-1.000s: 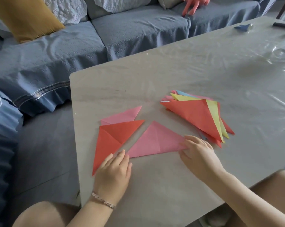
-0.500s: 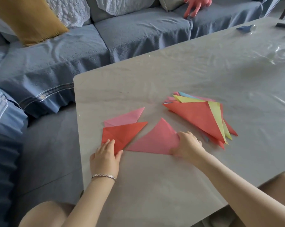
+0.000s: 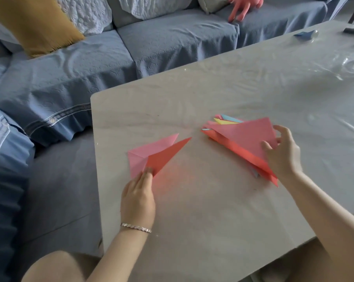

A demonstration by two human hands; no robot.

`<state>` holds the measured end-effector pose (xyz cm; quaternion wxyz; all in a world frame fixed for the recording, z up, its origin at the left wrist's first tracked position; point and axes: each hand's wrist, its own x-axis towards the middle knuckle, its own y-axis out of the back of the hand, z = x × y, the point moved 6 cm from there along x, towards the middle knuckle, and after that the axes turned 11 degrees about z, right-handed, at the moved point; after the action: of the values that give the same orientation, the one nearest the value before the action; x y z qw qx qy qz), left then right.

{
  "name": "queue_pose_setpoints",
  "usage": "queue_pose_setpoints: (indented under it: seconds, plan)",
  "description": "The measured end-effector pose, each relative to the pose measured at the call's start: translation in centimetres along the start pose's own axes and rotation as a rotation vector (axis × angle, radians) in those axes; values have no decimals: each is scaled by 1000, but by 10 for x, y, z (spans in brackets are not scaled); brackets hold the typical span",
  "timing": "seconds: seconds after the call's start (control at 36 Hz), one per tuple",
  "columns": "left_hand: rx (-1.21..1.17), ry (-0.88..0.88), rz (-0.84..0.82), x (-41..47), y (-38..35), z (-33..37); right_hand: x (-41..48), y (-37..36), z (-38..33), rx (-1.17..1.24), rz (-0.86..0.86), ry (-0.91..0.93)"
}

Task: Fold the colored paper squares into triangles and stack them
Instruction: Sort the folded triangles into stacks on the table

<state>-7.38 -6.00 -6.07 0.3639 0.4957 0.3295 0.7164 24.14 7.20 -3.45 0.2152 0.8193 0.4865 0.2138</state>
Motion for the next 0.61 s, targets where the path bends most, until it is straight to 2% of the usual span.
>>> queue_pose_setpoints:
  seconds: [0.08, 0.17, 0.25, 0.33, 0.42, 0.5, 0.61]
  plan:
    - [-16, -85, 25, 1, -1, 18, -2, -5, 12, -208, -40, 66]
    - [-44, -191, -9, -3, -6, 39, -14, -4, 12, -309, -32, 161]
    - [-59, -330, -92, -8, -16, 58, -37, -4, 2, -241, -38, 313]
    - [-38, -432, -172, -17, -28, 71, -70, -9, -16, -92, -72, 551]
    - [-11, -433, -249, -25, -41, 73, -107, -30, -23, -112, -274, 781]
    - [33, -401, -341, -28, -51, 72, -141, -59, -12, -367, -484, 958]
    - [54, -353, -404, -40, -57, 70, -159, -77, 6, -569, -610, 959]
